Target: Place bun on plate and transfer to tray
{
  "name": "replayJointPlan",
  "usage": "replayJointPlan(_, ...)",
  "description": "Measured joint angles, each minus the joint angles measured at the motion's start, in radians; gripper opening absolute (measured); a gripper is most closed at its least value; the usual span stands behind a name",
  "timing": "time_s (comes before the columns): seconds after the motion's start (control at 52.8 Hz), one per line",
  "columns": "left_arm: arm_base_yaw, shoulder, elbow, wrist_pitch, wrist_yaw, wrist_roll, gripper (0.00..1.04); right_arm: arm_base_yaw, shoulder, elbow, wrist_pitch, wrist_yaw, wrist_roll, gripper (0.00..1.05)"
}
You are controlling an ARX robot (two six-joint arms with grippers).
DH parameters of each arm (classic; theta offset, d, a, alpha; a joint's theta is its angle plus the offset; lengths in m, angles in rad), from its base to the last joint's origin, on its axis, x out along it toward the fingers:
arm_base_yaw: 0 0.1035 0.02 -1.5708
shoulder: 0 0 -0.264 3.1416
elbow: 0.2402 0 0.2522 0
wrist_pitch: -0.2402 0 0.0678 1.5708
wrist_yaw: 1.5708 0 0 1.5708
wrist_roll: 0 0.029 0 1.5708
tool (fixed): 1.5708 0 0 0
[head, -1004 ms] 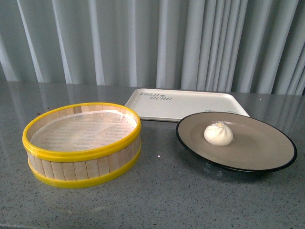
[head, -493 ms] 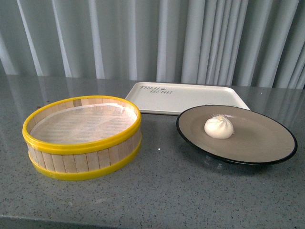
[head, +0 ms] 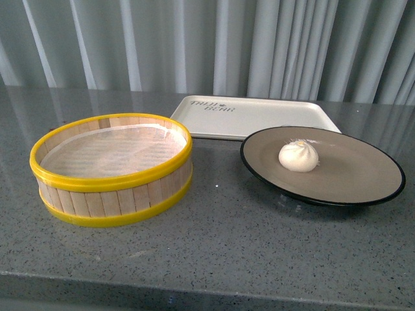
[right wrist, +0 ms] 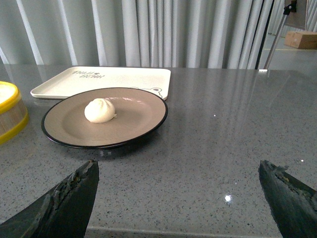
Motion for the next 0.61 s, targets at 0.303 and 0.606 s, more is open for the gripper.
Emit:
replayJointPlan(0.303, 0.000, -0.117, 0.000, -0.115, 0.000, 0.000, 0.04, 0.000, 0.000, 0.000, 0.000, 0.000, 0.000, 0.96)
replayJointPlan(0.606, 0.000, -0.186, 0.000, -0.185, 0.000, 0.000, 0.04, 0.000, 0.000, 0.000, 0.000, 0.000, 0.000, 0.96)
